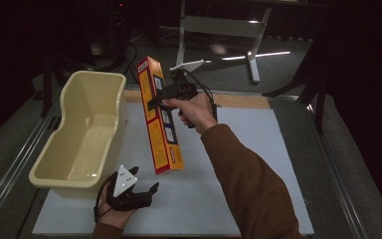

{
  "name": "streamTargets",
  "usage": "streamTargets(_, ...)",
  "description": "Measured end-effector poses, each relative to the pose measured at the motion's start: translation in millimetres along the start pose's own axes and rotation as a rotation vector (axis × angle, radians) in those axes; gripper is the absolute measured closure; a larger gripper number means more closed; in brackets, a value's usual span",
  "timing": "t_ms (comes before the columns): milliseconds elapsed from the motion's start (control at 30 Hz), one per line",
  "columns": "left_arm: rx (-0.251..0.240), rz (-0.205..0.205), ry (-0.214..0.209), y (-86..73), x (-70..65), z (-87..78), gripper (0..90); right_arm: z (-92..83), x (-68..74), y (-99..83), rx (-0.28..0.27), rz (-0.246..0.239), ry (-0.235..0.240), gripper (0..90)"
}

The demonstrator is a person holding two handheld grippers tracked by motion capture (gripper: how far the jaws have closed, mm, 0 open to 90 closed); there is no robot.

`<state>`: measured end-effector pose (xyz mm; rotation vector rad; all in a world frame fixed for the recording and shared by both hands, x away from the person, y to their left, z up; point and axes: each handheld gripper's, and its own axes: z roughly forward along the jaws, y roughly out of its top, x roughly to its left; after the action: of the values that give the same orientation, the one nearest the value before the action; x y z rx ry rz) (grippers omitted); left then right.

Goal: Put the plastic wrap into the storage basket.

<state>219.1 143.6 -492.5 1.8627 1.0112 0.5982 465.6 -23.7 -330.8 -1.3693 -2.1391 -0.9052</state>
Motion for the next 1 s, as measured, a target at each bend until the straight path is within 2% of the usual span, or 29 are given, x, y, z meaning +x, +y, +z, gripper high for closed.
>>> streamTargets(133,-0.001,0.0,-0.004,0.2,-0.3,0.4,17.0,4.3,1.9,4.8,-0.003,0.013,0.017,39.2)
streamTargets(433,0.0,0.003,-0.007,0.0,-1.1,1.0,17.0,12.6,11.2,18.0,-0.022,0.019,0.018,39.2)
streamTargets(567,0.001,0.003,-0.008,0.0,-1.2,1.0,17.0,19.3,13.9,22.0,-0.03,0.034,0.043,39.2)
streamTargets(700,0.001,0.005,-0.01,-0.3,-2.5,1.2,17.0,27.1,17.5,25.3,-0.038,0.046,0.038,39.2)
streamTargets(1000,-0.002,-0.003,-0.014,-4.4,-6.1,0.4,17.2,38.4,36.9,29.6,-0.076,0.046,0.071,39.2)
